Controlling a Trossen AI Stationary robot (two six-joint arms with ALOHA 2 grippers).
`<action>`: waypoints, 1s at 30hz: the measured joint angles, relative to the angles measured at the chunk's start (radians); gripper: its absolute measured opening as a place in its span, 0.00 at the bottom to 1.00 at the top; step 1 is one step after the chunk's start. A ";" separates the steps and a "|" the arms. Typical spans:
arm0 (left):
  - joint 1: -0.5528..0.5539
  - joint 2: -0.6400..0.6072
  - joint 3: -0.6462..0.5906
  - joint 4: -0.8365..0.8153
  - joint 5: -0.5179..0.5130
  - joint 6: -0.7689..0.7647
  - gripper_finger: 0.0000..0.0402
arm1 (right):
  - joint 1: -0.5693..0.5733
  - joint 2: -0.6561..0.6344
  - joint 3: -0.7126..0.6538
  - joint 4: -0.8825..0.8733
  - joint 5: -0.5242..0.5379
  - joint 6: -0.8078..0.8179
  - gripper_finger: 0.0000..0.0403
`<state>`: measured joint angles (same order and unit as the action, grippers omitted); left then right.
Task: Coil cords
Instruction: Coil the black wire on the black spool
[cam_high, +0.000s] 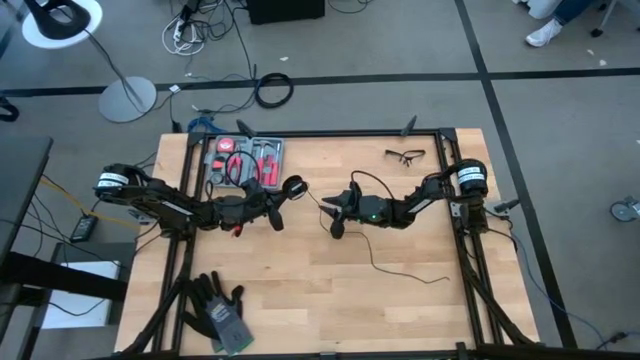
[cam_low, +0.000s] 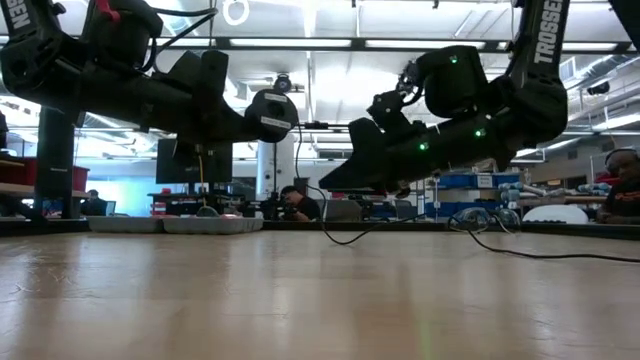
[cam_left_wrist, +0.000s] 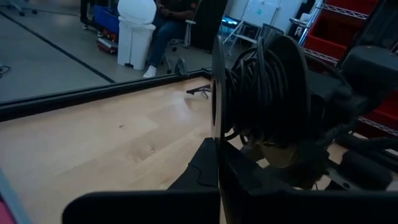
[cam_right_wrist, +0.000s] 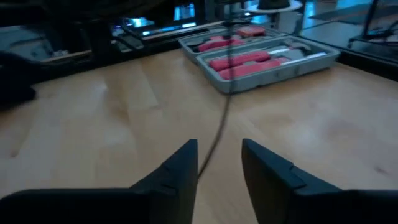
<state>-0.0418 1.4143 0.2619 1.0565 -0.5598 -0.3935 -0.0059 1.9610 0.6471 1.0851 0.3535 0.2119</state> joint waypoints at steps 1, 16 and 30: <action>0.000 0.000 0.000 -0.001 0.000 0.000 0.00 | 0.000 0.000 0.001 0.000 -0.010 0.000 0.33; 0.001 0.000 0.000 0.010 0.000 0.002 0.00 | -0.013 0.001 0.010 -0.080 -0.040 0.058 0.26; 0.001 0.000 0.000 0.022 -0.001 -0.002 0.00 | -0.009 0.001 0.175 -0.299 -0.149 0.001 0.01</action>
<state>-0.0410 1.4143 0.2615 1.0788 -0.5605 -0.3958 -0.0152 1.9621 0.8220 0.7865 0.2041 0.2127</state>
